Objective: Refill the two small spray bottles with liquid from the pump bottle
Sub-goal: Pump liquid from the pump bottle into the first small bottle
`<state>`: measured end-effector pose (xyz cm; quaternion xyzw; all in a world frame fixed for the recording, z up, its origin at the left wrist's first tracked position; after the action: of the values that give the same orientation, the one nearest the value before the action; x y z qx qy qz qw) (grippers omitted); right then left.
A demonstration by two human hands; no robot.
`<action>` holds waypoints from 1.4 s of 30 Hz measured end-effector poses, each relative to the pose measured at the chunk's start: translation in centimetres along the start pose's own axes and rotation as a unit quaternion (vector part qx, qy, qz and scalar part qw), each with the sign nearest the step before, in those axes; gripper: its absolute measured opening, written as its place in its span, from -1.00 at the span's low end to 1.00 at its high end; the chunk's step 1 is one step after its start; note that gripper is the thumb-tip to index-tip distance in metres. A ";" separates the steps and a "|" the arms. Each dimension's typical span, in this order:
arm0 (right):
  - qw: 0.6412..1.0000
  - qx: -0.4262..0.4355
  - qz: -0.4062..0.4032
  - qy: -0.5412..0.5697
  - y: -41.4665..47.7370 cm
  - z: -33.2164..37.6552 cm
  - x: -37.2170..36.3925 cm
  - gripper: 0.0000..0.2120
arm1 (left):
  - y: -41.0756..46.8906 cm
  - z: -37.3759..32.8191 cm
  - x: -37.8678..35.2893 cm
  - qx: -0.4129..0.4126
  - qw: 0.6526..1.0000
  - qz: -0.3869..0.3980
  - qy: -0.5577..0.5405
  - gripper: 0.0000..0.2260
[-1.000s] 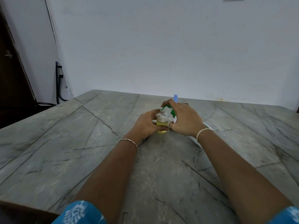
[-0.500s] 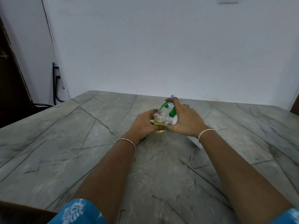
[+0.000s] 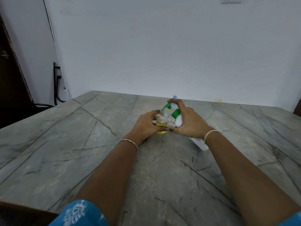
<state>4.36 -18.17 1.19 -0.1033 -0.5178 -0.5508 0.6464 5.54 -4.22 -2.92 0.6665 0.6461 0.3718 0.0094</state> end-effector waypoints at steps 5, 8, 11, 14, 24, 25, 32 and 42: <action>0.999 -0.006 -0.008 0.034 0.2 -0.1 0.0 -0.23 | 0.2 0.4 0.0 0.001 1.000 -0.001 0.006 -0.32; 0.999 0.000 -0.022 0.039 0.2 0.3 0.1 -0.27 | 0.2 0.7 0.0 0.004 1.000 -0.001 0.006 -0.31; 0.999 0.000 -0.024 0.042 0.3 0.4 0.1 -0.29 | 0.2 0.7 0.0 0.001 1.000 -0.001 0.004 -0.31; 0.999 -0.001 -0.026 0.043 0.3 0.3 0.1 -0.29 | 0.2 0.5 0.0 0.001 1.000 -0.003 0.003 -0.33; 1.000 0.003 -0.013 -0.001 0.1 0.4 -0.2 -0.20 | 0.1 0.5 -0.1 0.009 1.000 0.001 0.008 -0.32; 1.000 0.000 -0.010 0.004 0.2 0.3 -0.3 -0.22 | 0.2 0.5 -0.1 0.009 1.000 0.001 0.011 -0.32; 1.000 0.003 -0.025 0.014 0.5 0.4 -0.2 -0.31 | 0.1 0.3 -0.1 0.011 1.000 -0.004 -0.002 -0.33; 1.000 -0.004 -0.028 -0.009 0.2 0.4 -0.2 -0.27 | 0.1 0.5 0.0 0.009 1.000 -0.007 -0.008 -0.35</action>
<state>4.33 -17.72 1.23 -0.0957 -0.5242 -0.5699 0.6255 5.90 -4.04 -3.23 0.6649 0.6540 0.3606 0.0113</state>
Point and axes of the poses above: each hand's wrist, its own y-axis towards the middle knuckle, its own x-axis out of the back of the hand, z = x × y, the point moved 9 cm from there along y, towards the middle knuckle, and after that the axes turned 10 degrees about -x, right-handed, at the moved point
